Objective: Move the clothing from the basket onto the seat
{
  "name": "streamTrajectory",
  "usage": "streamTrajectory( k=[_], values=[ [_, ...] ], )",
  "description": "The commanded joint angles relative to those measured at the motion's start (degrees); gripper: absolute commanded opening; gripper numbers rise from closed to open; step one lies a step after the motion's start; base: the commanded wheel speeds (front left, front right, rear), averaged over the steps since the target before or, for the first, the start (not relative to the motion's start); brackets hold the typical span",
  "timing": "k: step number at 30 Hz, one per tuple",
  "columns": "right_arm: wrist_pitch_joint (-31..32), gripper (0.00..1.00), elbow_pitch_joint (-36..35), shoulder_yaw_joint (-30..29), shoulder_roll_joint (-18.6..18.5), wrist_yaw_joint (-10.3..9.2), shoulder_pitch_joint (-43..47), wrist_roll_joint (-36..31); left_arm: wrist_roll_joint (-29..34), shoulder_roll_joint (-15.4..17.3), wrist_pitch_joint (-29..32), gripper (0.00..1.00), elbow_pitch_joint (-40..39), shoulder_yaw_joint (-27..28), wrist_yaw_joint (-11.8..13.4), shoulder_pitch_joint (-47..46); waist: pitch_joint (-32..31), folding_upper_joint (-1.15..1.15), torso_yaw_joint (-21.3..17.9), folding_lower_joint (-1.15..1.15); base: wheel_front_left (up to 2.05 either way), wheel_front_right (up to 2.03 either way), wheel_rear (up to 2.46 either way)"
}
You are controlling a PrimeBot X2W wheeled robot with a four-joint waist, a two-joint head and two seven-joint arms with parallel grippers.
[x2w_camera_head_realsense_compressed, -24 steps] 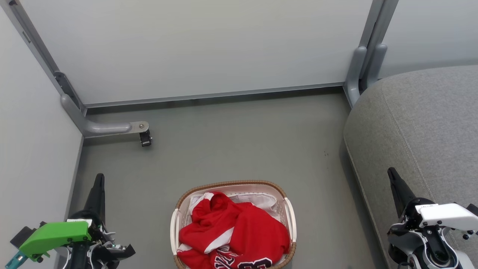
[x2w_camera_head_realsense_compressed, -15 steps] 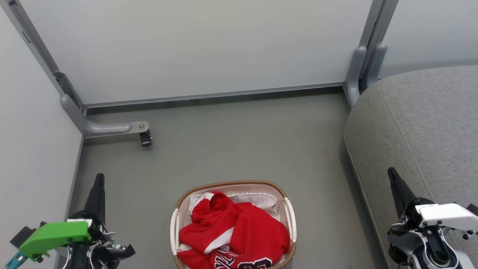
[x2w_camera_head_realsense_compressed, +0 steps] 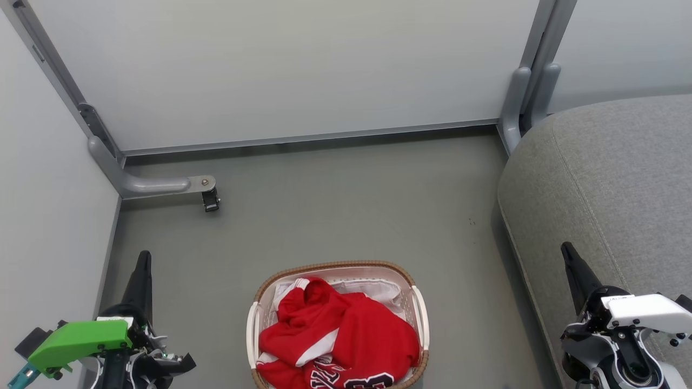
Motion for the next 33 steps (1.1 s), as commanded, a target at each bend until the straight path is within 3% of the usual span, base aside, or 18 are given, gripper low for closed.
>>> streamTrajectory(
  k=[1,3,4,22,33],
  values=[
    [0.14,0.0,-0.22,-0.09,-0.35,-0.02,-0.27,0.22,-0.17,0.04,0.1,0.0,-0.08,-0.01,-0.15,-0.59,0.0,0.0,0.0,0.0,0.0,0.0,0.0],
    [0.14,0.0,-0.22,-0.09,-0.35,-0.02,-0.27,0.22,-0.17,0.04,0.1,0.0,-0.08,-0.01,-0.15,-0.59,0.0,0.0,0.0,0.0,0.0,0.0,0.0],
    [0.14,1.0,-0.22,-0.09,-0.35,-0.02,-0.27,0.22,-0.17,0.04,0.1,1.0,-0.08,-0.01,-0.15,-0.59,0.0,0.0,0.0,0.0,0.0,0.0,0.0],
    [-3.8,1.0,1.06,2.16,0.46,-0.03,2.43,-2.7,3.4,-0.31,-3.84,1.0,-0.49,-3.57,0.02,3.01,-0.02,0.0,0.04,0.0,0.0,0.0,0.0],
    [-6.54,1.0,-0.57,2.81,0.33,-0.02,2.77,-12.97,15.88,-0.23,-6.57,1.0,-3.46,-5.38,0.9,3.46,0.02,0.0,0.07,0.0,0.0,0.0,0.0]
  ],
)
